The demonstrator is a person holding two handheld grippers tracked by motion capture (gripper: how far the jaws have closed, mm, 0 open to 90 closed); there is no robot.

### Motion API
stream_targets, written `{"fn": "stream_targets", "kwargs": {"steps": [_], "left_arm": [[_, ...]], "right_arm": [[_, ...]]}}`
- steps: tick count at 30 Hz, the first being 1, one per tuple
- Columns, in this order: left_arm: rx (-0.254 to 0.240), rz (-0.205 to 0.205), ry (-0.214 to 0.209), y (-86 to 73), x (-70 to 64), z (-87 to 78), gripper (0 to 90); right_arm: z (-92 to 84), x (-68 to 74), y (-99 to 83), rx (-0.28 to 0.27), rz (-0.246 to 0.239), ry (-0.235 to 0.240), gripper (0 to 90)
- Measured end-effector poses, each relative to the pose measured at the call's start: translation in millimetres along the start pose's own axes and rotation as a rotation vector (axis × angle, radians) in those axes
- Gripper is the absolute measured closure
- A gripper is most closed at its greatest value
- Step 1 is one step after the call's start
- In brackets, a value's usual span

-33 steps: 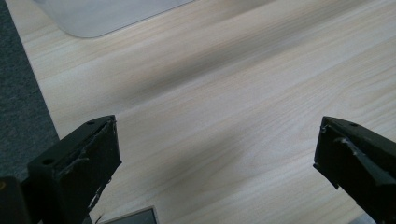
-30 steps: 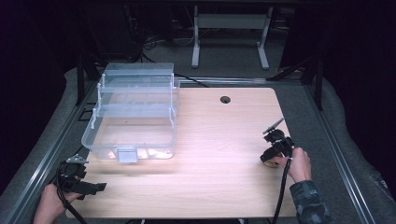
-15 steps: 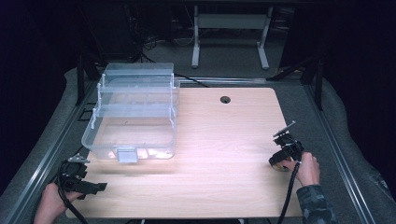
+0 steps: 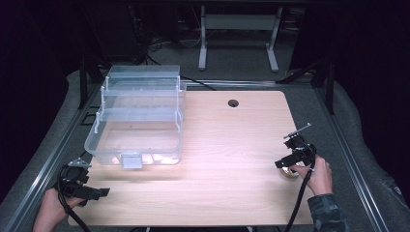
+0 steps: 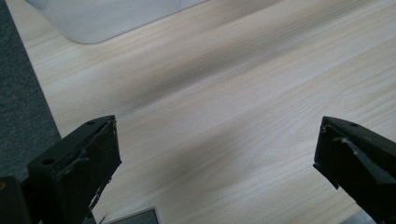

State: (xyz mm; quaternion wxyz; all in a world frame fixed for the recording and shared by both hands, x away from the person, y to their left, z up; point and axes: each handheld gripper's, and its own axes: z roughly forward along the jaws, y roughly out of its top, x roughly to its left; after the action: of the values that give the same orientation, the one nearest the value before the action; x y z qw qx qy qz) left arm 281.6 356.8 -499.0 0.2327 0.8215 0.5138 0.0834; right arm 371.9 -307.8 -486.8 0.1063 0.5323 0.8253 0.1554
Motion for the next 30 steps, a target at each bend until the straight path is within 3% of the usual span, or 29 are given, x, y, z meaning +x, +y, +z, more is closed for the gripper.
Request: {"fn": "stream_targets", "kwargs": {"steps": [3,4,6,9,12,13,14,18,19,26,30], "left_arm": [[-0.002,0.002,-0.002,1.6,0.7,-3.2,0.2],[-0.004,0.001,-0.001,2.2,0.8,-4.5,0.2],[-0.002,-0.001,0.001,4.7,2.1,-8.5,0.2],[0.002,0.002,0.0,7.2,3.8,-11.4,0.2],[-0.006,-0.001,-0.001,11.7,7.3,-16.9,0.3],[-0.007,-0.003,0.0,13.6,8.8,-18.8,0.3],[-0.008,-0.007,-0.001,17.6,11.8,-22.1,0.3],[-0.007,-0.012,-0.009,24.9,15.9,-27.1,0.2],[-0.005,-0.023,-0.013,31.6,20.1,-29.4,0.3],[-0.013,-0.025,-0.019,57.5,31.4,-43.1,1.5],[0.011,-0.024,-0.029,82.9,44.8,-45.2,2.5]], "right_arm": [[-5.7,10.7,0.4,-0.045,-0.018,0.033,3.1],[-7.2,16.2,0.2,-0.048,-0.023,-0.008,3.1],[-8.5,28.2,-2.2,-0.094,-0.031,0.037,3.0],[-8.7,38.4,-3.9,-0.123,-0.046,0.035,3.6],[-5.5,51.2,-7.5,-0.156,-0.06,0.079,4.5],[-2.3,59.5,-9.6,-0.161,-0.071,0.056,4.9],[0.3,61.7,-10.4,-0.167,-0.072,0.077,5.2],[6.0,66.3,-11.7,-0.16,-0.074,0.089,5.2],[6.8,66.4,-12.3,-0.169,-0.07,0.114,5.2],[2.4,67.9,-12.9,-0.178,-0.073,0.098,7.3],[3.6,70.4,-15.9,-0.172,-0.064,0.105,7.7]]}}
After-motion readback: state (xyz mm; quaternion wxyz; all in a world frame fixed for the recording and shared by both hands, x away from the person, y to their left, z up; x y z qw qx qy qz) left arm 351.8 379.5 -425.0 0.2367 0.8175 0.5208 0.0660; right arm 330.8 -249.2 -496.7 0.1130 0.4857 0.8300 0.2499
